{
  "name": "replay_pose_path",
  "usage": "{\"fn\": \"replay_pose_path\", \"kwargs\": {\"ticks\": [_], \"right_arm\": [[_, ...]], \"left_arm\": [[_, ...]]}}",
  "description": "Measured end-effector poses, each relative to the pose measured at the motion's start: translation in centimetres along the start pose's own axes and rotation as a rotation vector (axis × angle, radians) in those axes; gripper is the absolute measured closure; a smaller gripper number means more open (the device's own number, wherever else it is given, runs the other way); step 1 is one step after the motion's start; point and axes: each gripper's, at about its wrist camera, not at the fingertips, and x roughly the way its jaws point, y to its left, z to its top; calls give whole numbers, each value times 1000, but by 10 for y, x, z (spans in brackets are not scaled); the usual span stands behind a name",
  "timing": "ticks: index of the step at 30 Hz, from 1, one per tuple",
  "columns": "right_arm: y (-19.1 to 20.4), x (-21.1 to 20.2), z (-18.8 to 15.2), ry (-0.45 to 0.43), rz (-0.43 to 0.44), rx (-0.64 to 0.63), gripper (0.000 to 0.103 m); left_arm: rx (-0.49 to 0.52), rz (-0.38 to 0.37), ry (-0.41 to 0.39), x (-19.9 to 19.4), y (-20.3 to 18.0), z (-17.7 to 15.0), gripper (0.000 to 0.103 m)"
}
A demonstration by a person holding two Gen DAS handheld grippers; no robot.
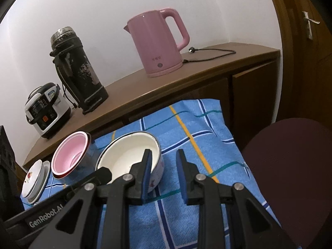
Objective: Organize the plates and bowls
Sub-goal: 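Close the right gripper on the rim of the white enamel bowl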
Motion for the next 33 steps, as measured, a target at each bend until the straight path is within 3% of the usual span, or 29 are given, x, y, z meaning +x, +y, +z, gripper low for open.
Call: {"fn": "replay_pose_path", "kwargs": {"ticks": [9,15,28,33], "right_arm": [[1,2,9,0,-30,-52,78],[-5,14,11,42,7,-13,78],[-1,42,9,134,66,12,78],[0,49,6,142,42,9,87]], "left_arm": [[-65,-3,15,8,10,3,53],[-80,16,30,16,10,2,70],[-119,17,39,28,14,10,81],[-90,29,30,29,11,10,81]]}}
